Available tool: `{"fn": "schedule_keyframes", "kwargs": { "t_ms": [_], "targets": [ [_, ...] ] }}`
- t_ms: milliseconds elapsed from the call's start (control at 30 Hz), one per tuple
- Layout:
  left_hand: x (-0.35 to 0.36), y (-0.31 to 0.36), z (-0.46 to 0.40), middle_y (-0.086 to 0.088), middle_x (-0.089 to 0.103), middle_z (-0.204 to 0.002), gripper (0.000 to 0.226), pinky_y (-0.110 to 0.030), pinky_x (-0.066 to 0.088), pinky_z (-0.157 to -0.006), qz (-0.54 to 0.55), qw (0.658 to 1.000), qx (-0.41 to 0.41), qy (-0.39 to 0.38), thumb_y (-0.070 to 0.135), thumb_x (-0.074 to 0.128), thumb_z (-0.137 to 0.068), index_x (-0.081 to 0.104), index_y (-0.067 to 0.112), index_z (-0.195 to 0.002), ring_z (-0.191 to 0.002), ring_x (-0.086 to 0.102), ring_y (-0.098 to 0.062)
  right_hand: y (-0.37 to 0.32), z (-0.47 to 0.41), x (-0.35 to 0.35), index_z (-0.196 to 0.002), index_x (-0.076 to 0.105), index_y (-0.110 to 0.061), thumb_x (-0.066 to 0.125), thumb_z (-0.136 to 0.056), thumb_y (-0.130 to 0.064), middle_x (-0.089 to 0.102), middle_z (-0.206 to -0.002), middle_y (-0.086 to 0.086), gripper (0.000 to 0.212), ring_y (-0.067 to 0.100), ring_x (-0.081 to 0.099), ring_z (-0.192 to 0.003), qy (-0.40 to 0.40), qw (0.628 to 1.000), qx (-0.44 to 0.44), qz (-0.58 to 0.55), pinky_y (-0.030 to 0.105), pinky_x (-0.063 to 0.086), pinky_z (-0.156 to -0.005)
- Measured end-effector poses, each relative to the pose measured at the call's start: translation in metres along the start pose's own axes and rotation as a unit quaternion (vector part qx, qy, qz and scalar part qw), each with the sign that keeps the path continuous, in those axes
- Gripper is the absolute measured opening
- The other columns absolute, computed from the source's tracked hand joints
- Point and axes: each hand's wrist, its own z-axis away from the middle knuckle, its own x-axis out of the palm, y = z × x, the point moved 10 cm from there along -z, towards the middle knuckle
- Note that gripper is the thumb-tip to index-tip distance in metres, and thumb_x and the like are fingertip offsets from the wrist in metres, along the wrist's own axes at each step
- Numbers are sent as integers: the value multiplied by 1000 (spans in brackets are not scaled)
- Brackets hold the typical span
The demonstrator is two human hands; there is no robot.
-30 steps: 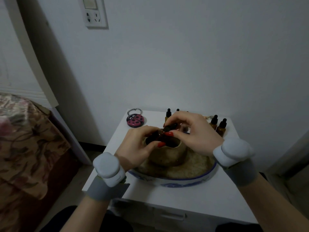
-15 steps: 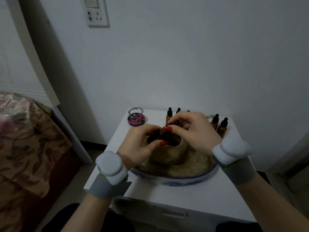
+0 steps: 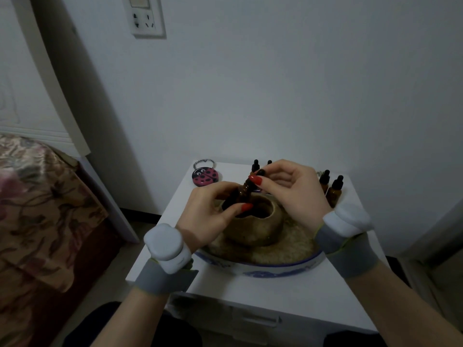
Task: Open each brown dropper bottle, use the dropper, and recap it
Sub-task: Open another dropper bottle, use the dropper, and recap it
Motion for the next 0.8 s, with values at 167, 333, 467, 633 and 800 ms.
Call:
{"fn": "schedule_keyframes", "kwargs": {
  "t_ms": [167, 333, 467, 633, 800],
  "targets": [
    [-2, -1, 0, 32, 63, -87, 26, -6, 47, -82, 3, 1000, 1, 10, 23, 76, -80, 70, 29, -104, -92, 62, 9, 2, 1, 0, -90, 71, -6, 76, -77, -13, 75, -85, 8, 16, 12, 71, -72, 16, 998, 14, -63, 22, 57, -69],
    [2, -6, 0, 23, 67, -96, 26, -10, 49, -86, 17, 1000, -19, -12, 26, 74, -81, 66, 36, -104, -96, 64, 4, 0, 1, -1, -93, 73, -5, 72, -80, -8, 75, -90, 6, 13, 13, 72, -81, 7, 997, 4, -75, 18, 54, -72],
    [7, -7, 0, 18, 69, -102, 28, -10, 47, -88, 21, 999, -25, -34, 23, 70, -85, 67, 30, -111, -99, 63, 3, -3, 1, 0, -97, 73, -3, 68, -83, -4, 75, -91, 4, 14, 9, 71, -81, -13, 998, -6, -69, 16, 53, -73],
    [8, -5, 1, 6, 69, -110, 34, -19, 47, -96, 35, 998, -19, -47, 16, 67, -88, 61, 21, -121, -105, 62, -2, -8, -1, -3, -101, 70, 1, 64, -87, -1, 73, -95, 14, 16, 8, 66, -71, -22, 996, -14, -83, 13, 49, -61],
    [8, -2, 1, 4, 69, -109, 30, -22, 48, -96, 24, 999, -8, -46, 14, 67, -88, 62, 13, -117, -105, 62, -5, -8, -4, -11, -98, 72, -2, 67, -85, -5, 75, -87, 13, 14, 18, 65, -67, -16, 996, -14, -90, 17, 49, -58]
  ]
}}
